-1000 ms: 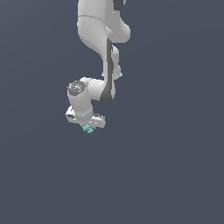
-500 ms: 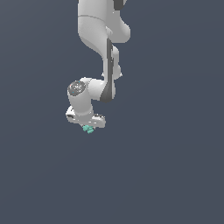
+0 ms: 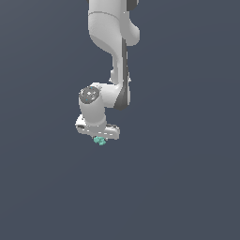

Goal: Pick up the object and move it to a goal position.

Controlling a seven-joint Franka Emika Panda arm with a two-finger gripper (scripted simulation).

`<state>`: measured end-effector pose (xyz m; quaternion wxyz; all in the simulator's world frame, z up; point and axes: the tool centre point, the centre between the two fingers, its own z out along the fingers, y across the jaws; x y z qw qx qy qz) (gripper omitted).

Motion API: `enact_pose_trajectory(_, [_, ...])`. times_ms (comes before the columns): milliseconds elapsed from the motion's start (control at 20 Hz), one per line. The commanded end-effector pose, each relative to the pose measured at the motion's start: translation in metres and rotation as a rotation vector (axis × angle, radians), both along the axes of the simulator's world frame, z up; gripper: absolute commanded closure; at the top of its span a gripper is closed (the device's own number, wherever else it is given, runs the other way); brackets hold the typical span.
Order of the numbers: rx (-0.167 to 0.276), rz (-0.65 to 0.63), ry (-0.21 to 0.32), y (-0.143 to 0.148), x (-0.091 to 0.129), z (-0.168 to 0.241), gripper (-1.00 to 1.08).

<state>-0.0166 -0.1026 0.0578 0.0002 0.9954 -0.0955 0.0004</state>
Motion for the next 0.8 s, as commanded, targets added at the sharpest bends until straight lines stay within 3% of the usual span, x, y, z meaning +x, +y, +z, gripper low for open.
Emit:
enact_pose_trajectory(0, [0.0, 0.001, 0.0, 0.016, 0.012, 0.009, 1.08])
enact_pose_trajectory(750, [-0.001, 0.0, 0.0, 0.125, 0.095, 0.067, 1.08])
